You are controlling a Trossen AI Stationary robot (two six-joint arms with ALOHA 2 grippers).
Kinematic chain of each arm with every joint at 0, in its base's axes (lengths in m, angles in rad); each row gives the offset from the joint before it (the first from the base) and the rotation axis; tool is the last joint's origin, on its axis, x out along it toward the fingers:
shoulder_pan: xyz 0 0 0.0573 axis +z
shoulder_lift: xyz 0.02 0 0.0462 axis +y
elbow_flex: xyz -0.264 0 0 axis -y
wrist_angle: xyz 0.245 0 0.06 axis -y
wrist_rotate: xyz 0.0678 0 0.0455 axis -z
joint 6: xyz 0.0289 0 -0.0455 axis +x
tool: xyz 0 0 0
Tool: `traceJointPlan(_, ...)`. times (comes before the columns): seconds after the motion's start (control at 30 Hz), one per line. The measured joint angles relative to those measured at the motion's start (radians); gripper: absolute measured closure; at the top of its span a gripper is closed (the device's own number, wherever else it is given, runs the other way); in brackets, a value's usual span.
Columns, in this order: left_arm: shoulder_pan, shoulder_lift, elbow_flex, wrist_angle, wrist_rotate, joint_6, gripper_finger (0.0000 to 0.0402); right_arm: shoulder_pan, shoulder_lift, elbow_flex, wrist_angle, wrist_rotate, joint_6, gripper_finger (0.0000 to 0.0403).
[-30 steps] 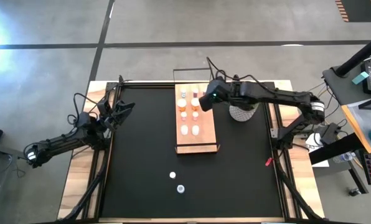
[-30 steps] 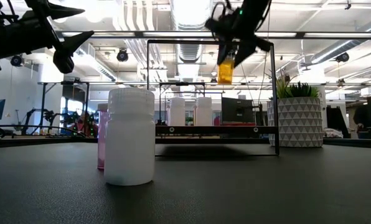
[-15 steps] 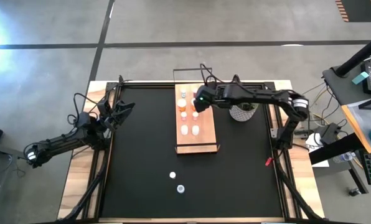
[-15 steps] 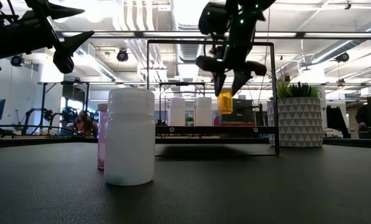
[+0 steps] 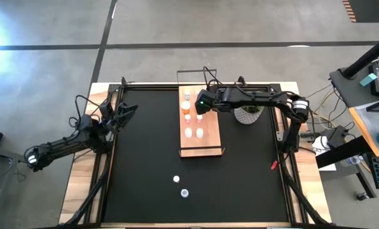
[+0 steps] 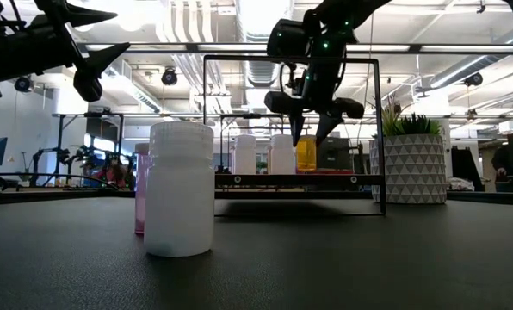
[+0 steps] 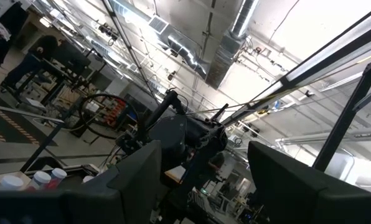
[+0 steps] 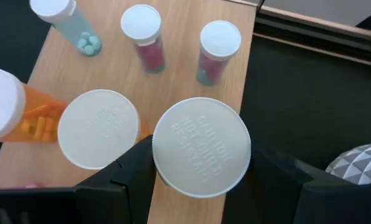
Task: Pick and place medicine bottles onto shelf by color
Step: Put the orange pill bottle on the shelf aligned with the orange pill bottle
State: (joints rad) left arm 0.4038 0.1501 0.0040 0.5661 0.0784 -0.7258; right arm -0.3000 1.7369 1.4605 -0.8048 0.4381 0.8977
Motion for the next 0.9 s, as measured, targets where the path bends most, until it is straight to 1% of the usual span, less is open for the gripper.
traceJointPlan(0.4, 0.0, 0.002, 0.0, 0.0, 0.0, 0.0, 0.0178, 0.001, 0.0, -0.025, 0.003, 0.0, 0.095, 0.0202)
traceJointPlan(0.9, 0.0, 0.002, 0.0, 0.0, 0.0, 0.0, 0.0178, 0.003, 0.0, -0.071, 0.056, -0.016, 0.124, 0.0202)
